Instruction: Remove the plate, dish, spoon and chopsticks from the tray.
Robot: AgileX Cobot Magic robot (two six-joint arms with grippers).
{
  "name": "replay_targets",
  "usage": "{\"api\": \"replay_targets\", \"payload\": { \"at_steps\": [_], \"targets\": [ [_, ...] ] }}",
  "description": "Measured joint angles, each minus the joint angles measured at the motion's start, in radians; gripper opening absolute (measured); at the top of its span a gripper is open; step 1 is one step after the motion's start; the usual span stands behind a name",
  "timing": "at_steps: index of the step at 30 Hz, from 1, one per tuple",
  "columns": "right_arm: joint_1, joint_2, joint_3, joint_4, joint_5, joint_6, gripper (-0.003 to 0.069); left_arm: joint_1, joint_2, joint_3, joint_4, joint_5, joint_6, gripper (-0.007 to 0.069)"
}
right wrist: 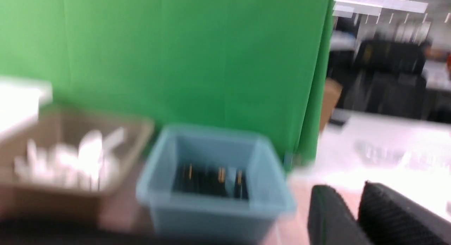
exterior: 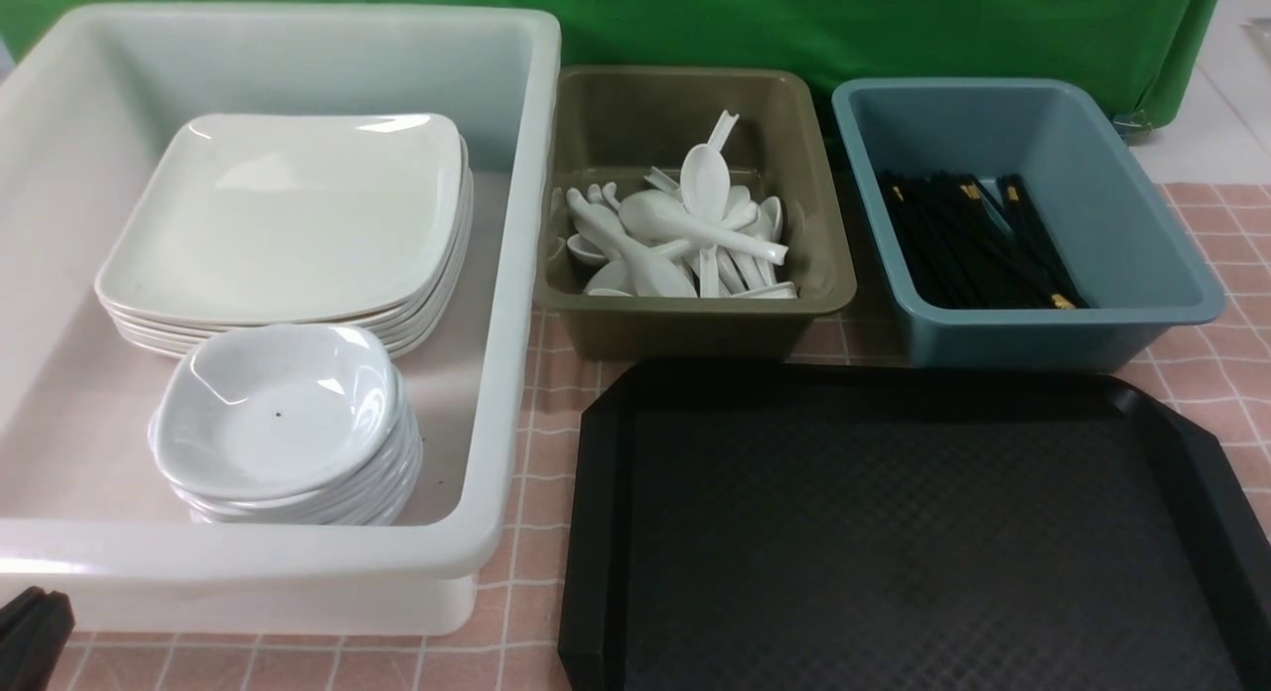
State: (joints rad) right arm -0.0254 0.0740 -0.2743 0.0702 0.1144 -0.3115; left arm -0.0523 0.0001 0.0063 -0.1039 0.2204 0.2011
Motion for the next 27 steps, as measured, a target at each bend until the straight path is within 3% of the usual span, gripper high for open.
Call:
{"api": "replay_targets", "payload": {
  "at_steps": [7,27],
  "targets": [
    [0.049,-0.059,0.262,-0.002,0.045,-0.013,0.02,0.0,0.0,0.0,0.0,0.0,0.0,0.0005],
    [0.06,-0.059,0.262,-0.007,0.077,0.12,0.0237,0.0,0.0,0.0,0.028,-0.006,0.0,0.0005]
  ]
}}
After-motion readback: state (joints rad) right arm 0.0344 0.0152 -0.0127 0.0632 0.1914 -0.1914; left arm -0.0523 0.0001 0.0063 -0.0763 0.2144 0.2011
